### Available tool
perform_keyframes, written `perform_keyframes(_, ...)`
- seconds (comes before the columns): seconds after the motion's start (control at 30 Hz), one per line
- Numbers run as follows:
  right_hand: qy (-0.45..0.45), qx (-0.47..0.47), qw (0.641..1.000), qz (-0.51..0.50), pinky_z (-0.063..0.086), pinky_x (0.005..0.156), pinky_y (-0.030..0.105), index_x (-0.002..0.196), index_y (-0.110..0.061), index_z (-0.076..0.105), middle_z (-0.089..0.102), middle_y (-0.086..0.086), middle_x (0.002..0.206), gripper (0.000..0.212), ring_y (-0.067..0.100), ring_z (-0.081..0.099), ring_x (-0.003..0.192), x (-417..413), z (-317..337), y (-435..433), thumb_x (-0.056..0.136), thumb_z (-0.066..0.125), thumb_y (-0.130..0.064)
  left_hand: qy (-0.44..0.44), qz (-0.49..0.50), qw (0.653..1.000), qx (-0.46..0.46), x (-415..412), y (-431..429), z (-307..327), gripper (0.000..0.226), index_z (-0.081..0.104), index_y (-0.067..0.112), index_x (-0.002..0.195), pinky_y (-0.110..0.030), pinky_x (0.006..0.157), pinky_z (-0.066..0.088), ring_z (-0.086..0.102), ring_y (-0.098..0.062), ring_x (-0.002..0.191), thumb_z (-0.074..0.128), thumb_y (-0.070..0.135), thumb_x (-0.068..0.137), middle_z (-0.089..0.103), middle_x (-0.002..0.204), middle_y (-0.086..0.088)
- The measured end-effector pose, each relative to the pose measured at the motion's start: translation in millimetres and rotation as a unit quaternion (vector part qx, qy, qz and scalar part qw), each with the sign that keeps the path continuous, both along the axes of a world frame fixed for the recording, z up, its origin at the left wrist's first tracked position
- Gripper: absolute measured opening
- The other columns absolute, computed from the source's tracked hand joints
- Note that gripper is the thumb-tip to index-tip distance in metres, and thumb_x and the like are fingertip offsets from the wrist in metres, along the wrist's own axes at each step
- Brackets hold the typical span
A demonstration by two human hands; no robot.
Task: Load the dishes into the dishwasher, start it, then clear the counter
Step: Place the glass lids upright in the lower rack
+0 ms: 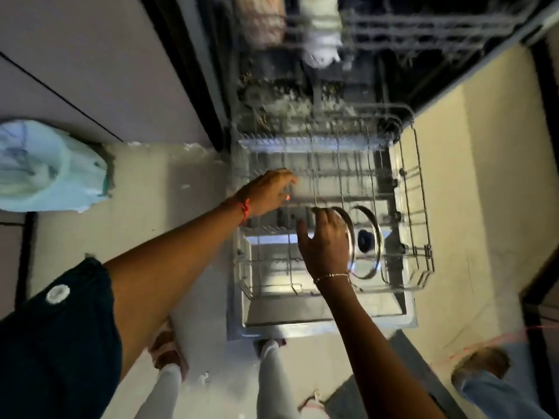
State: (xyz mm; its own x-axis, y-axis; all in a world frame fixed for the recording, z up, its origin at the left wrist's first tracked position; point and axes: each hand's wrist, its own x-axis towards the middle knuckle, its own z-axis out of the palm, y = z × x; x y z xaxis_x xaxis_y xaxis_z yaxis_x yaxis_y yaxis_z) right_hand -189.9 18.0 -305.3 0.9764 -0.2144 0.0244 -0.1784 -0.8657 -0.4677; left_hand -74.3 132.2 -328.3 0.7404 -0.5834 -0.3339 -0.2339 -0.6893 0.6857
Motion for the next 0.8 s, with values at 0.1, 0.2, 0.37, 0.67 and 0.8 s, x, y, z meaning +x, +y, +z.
perform_keyframes(0.1,-0.012,-0.033,0.997,0.068,0.050,0.052,0.031,0.075,-0.003,0.065,0.064,0.014,0.069,0.034,0.034,0.062,0.062,35,49,62,0.078,0.044,-0.029,-0.048,0.012,0.999,-0.012,14,70,56,0.034,0.057,0.000,0.118,-0.024,0.097,0.032,0.050,-0.027,0.120,0.058,-0.003,0.084,0.054,0.126,-0.016)
perform_keyframes(0.2,-0.045,-0.060,0.989,0.126,0.047,0.043,0.027,0.065,-0.008,0.065,0.063,0.010,0.059,0.030,0.030,0.061,0.052,67,108,140,0.077,0.047,-0.028,-0.101,0.029,0.994,-0.012,24,161,124,0.027,0.063,-0.003,0.104,-0.026,0.090,0.038,0.058,-0.032,0.105,0.054,-0.007,0.079,0.061,0.109,-0.019)
perform_keyframes(0.37,-0.099,-0.123,0.962,0.221,0.032,0.031,0.020,0.048,-0.015,0.055,0.056,0.001,0.043,0.028,0.022,0.055,0.036,107,213,269,0.072,0.051,-0.027,-0.171,0.105,0.980,0.004,31,311,245,0.034,0.060,0.000,0.114,-0.026,0.095,0.035,0.054,-0.028,0.112,0.048,-0.006,0.082,0.057,0.120,-0.016)
perform_keyframes(0.67,-0.093,-0.243,0.888,0.379,0.044,0.041,0.023,0.057,-0.011,0.064,0.064,0.011,0.056,0.028,0.028,0.063,0.049,135,393,467,0.059,0.082,-0.032,-0.264,0.272,0.923,0.064,-8,554,411,0.048,0.064,0.005,0.111,-0.026,0.097,0.034,0.054,-0.024,0.114,0.032,0.019,0.077,0.061,0.120,-0.012)
perform_keyframes(0.8,-0.080,-0.211,0.878,0.423,0.042,0.087,0.032,0.112,-0.006,0.056,0.057,0.016,0.119,0.035,0.032,0.055,0.109,154,433,526,0.097,0.036,-0.030,-0.325,0.338,0.879,0.085,-25,623,455,0.024,0.067,0.005,0.103,-0.029,0.089,0.040,0.059,-0.027,0.105,0.050,0.004,0.087,0.066,0.109,-0.012)
